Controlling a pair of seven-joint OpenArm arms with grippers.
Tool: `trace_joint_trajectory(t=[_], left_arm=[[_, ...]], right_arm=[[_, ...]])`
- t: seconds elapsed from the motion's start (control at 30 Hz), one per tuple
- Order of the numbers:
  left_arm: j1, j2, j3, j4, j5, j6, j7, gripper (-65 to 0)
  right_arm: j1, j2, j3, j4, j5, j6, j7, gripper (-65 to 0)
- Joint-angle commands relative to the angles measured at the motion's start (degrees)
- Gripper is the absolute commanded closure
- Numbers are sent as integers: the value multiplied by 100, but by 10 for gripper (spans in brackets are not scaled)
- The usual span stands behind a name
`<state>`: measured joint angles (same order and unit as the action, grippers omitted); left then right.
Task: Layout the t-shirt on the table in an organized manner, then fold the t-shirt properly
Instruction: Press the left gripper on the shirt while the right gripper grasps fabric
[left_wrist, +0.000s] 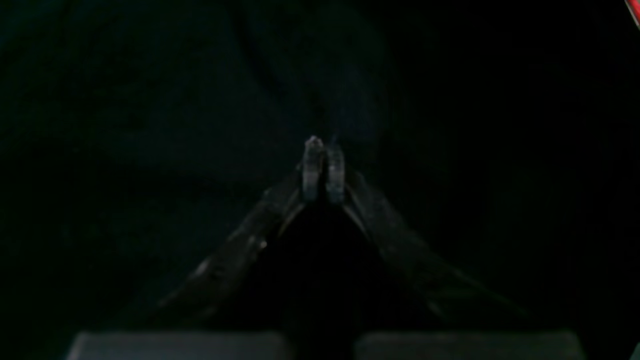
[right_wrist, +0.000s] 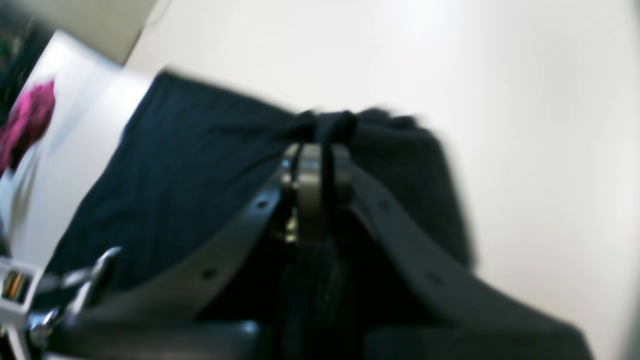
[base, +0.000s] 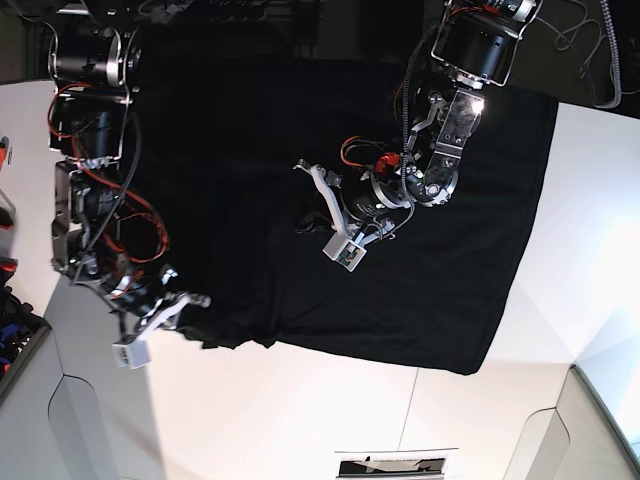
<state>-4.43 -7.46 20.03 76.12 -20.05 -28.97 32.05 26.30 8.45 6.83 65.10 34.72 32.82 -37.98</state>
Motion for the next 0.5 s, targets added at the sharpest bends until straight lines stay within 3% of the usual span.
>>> trace_joint_trajectory(t=[0.0, 0.17, 0.23, 0.3, 0.33, 0.47], left_arm=[[31, -17, 22, -13, 195, -20, 367, 0], [28, -17, 20, -13, 195, -20, 319, 0], [28, -17, 20, -13, 195, -20, 240, 0], [28, -17, 20, -13, 192, -20, 238, 0], [31, -17, 20, -13, 192, -20, 240, 0], [33, -20, 22, -13, 192, -20, 245, 0]], right_arm=[[39, -11, -140, 151, 109, 61, 57, 0], [-439, -208, -837, 164, -149, 48, 90, -8], [-599, -278, -994, 164, -173, 46, 195, -189], [-713, -310, -1062, 166, -170, 44, 358, -322], [-743, -310, -1060, 166, -173, 42, 415, -348], [-745, -313, -859, 275, -170, 42, 538, -349]])
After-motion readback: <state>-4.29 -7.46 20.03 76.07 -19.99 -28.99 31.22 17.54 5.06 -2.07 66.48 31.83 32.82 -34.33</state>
